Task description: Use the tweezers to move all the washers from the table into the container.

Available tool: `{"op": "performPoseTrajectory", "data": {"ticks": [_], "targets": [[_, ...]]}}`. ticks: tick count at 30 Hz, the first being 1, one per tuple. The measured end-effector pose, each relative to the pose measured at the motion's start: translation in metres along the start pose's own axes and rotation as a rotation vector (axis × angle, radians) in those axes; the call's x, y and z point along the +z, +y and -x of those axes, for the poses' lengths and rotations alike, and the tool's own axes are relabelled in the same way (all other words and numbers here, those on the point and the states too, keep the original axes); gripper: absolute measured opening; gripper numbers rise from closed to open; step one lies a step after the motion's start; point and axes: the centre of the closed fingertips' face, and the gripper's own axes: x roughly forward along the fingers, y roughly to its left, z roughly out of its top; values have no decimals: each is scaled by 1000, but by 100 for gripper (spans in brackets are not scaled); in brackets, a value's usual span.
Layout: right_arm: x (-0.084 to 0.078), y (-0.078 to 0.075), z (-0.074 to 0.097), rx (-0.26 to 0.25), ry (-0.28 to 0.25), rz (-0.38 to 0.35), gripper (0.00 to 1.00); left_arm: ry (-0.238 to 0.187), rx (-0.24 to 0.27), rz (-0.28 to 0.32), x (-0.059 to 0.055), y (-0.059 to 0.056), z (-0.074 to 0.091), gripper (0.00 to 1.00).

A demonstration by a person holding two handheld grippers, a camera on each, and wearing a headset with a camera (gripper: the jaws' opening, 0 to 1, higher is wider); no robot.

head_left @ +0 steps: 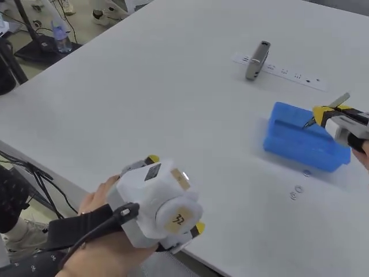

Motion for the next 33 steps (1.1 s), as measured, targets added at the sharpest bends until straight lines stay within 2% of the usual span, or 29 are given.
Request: {"op": "performPoseTrajectory", "data": {"ticks": [5,7,9,10,16,18,19,22,24,30,33], "targets": [[5,4,13,4,-23,-6,3,6,-2,4,-1,0,-1,86],[4,9,18,4,-27,-6,3,5,0,8,-1,1,-2,86],[1,7,22,5,-25,-7,3,5,0,9,-1,0,-2,86],[-2,7,28,-1,-23,-9,3,6,0,6,-1,0,-2,86],[-18,5,37,-7,7,-14,3,8,1,6,-1,0,-1,86],[-22,5,40,-19,-3,-49,3,9,1,2,-2,0,-1,86],[-26,6,42,-14,1,-89,3,10,1,4,-2,0,-1,86],[-36,3,46,-27,14,-105,3,14,2,0,-3,0,-2,85],[-41,6,44,-25,23,-119,3,18,2,-4,-3,0,-2,85],[-59,11,45,-23,64,-111,3,30,-1,-16,-5,-1,-2,85],[-77,13,44,-25,108,-86,3,26,-1,-11,-4,-1,-2,85]]}}
